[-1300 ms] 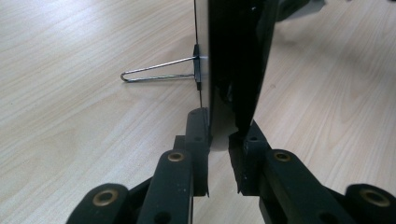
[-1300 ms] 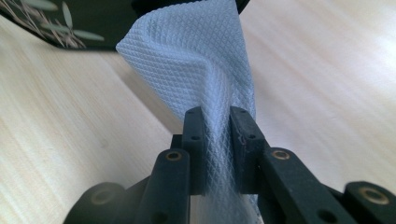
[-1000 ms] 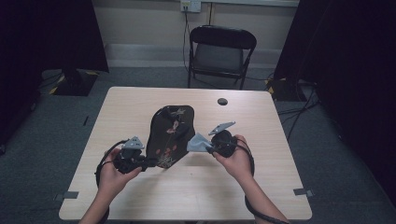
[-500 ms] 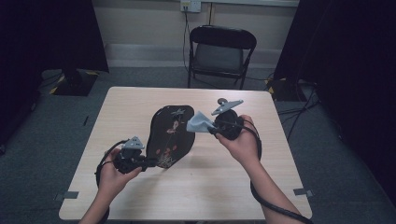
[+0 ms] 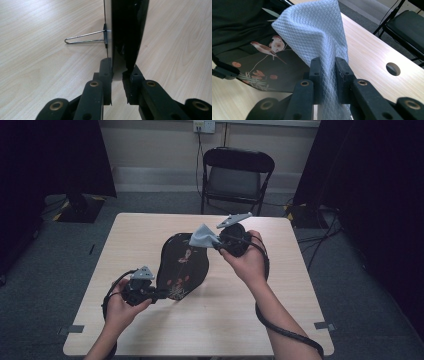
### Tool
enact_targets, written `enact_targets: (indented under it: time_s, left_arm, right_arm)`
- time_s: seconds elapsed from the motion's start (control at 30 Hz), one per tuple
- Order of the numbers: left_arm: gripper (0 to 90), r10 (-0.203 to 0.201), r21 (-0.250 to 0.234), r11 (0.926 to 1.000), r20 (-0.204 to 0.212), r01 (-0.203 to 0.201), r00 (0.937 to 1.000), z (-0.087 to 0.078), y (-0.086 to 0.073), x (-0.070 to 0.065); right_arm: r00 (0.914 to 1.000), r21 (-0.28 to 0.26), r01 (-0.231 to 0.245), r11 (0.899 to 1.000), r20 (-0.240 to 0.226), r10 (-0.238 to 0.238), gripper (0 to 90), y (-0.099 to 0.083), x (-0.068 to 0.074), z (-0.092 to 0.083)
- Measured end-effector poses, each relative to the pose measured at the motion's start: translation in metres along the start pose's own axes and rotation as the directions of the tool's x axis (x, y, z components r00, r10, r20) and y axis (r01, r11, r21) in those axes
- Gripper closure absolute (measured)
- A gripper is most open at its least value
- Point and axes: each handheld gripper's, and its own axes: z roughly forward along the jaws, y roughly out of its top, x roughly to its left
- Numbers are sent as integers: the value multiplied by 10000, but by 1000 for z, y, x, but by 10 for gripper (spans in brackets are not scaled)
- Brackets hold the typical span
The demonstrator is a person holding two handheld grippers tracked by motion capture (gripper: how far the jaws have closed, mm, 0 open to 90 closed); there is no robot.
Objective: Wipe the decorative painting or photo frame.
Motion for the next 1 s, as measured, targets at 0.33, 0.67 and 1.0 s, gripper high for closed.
enact_targets:
  time_s: [0.33, 0.67, 1.0]
  left_arm:
    - [786, 21, 28, 10000, -4, -21, 10000, 0, 0, 0]
    - [786, 29, 32, 10000, 2, -29, 10000, 0, 0, 0]
    - [786, 27, 32, 10000, 2, -27, 10000, 0, 1, 0]
  right_arm:
    - [9997, 11, -211, 9998, -122, 211, 781, -15, 2, 13]
    - [9997, 399, -70, 9992, -247, 80, 781, -31, 9, 27]
    - [9984, 737, -266, 9969, -476, 302, 781, -54, 15, 44]
